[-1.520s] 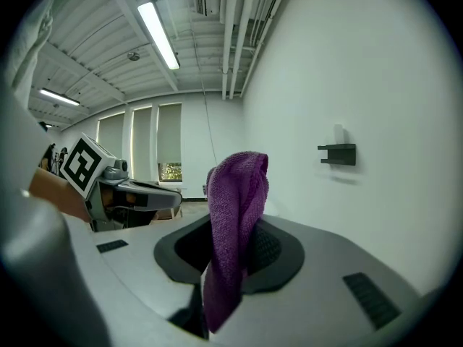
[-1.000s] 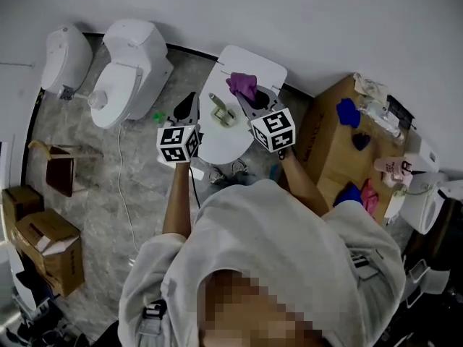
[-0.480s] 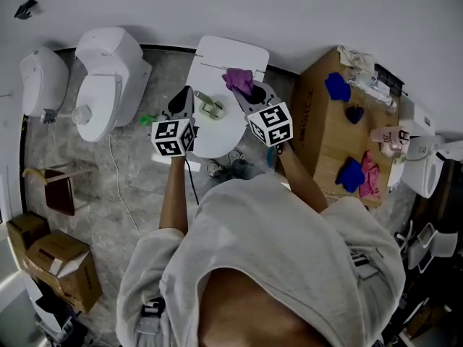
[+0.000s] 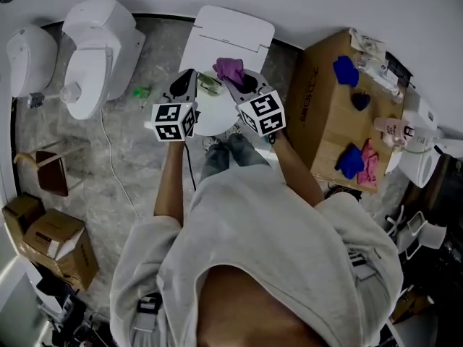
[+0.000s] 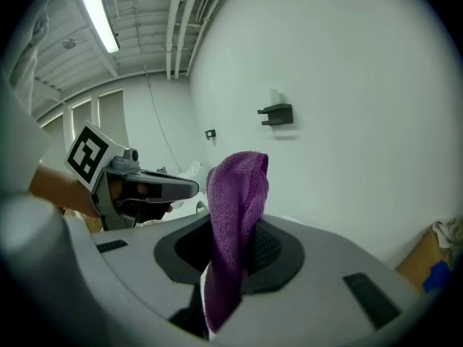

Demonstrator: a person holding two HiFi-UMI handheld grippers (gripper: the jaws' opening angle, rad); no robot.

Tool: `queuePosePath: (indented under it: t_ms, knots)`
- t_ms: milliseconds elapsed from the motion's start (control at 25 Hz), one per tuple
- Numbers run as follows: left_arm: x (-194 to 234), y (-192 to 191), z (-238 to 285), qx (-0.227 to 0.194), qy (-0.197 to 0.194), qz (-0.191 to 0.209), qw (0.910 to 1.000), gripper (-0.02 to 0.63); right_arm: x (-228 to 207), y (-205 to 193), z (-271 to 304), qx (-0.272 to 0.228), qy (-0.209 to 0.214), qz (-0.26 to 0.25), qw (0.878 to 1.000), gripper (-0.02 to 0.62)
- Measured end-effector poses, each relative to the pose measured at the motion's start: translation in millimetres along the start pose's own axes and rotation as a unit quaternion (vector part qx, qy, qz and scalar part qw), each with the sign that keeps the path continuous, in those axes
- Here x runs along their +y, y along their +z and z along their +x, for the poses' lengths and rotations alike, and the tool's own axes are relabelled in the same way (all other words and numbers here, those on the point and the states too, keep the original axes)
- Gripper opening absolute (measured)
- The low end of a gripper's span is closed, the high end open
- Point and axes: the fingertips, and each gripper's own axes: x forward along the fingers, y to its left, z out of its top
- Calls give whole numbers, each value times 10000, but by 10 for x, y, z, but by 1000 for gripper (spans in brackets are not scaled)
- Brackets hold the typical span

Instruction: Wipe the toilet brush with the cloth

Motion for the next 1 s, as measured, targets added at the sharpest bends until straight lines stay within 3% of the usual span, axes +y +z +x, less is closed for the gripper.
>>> queuePosePath:
  t_ms: [400,680,1000]
  knots:
    - [29,-170,37,118,-39,-167,9998,20,266,-103,213,141,321,47,9994,100]
    - [-16,-150,73,178,-69,-10,9998,20,392,-274,336,377,469,-96,9981,100]
    - [16,-145,58,150,20,-46,9999,20,355,-614,383,687,500,205,9962,100]
